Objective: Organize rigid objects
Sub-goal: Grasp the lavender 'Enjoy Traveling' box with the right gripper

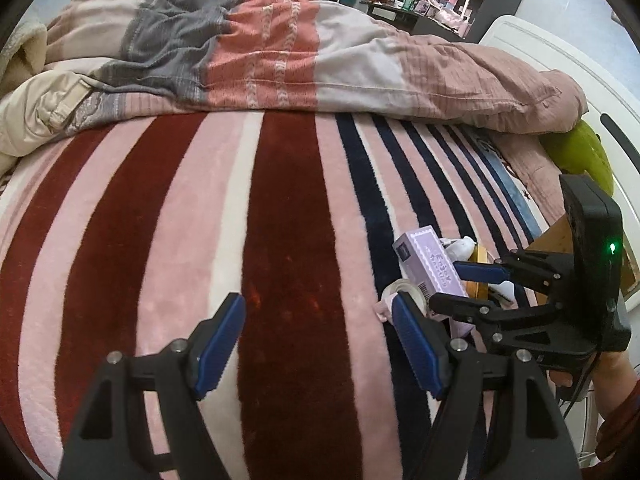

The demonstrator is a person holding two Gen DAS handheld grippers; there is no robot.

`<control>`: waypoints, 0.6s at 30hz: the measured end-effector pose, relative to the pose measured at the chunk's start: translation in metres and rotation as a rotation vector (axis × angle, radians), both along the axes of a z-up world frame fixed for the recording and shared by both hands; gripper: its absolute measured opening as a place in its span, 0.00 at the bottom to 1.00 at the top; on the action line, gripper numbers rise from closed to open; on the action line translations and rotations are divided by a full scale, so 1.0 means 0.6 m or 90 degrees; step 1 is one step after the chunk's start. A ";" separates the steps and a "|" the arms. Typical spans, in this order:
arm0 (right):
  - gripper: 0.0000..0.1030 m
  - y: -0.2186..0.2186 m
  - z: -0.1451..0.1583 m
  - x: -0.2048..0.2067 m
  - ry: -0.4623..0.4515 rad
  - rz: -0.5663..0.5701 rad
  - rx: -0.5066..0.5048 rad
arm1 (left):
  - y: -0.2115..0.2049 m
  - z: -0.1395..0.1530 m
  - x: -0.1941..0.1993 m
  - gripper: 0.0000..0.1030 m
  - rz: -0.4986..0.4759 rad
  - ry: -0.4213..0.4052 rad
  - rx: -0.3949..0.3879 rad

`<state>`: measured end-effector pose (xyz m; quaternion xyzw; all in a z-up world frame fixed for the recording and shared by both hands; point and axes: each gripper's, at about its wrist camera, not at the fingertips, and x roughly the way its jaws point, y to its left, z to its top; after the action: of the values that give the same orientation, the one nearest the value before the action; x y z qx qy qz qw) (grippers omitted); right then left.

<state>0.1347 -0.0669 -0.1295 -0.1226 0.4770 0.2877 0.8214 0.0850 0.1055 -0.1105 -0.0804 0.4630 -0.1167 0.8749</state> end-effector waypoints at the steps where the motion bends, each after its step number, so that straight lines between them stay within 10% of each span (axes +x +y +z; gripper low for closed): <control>1: 0.40 -0.005 -0.003 0.004 0.013 -0.007 0.009 | -0.001 0.000 0.000 0.71 -0.001 0.000 -0.001; 9: 0.34 -0.005 -0.022 0.001 0.039 -0.010 -0.015 | -0.019 0.020 -0.004 0.71 -0.008 -0.007 -0.002; 18: 0.30 -0.042 0.098 -0.070 -0.037 0.062 0.050 | -0.089 0.102 -0.010 0.70 -0.077 -0.040 -0.080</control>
<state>0.0925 -0.0919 -0.0709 -0.1218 0.4348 0.3423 0.8239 0.0788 0.0520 -0.0493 -0.1036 0.4312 -0.2008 0.8735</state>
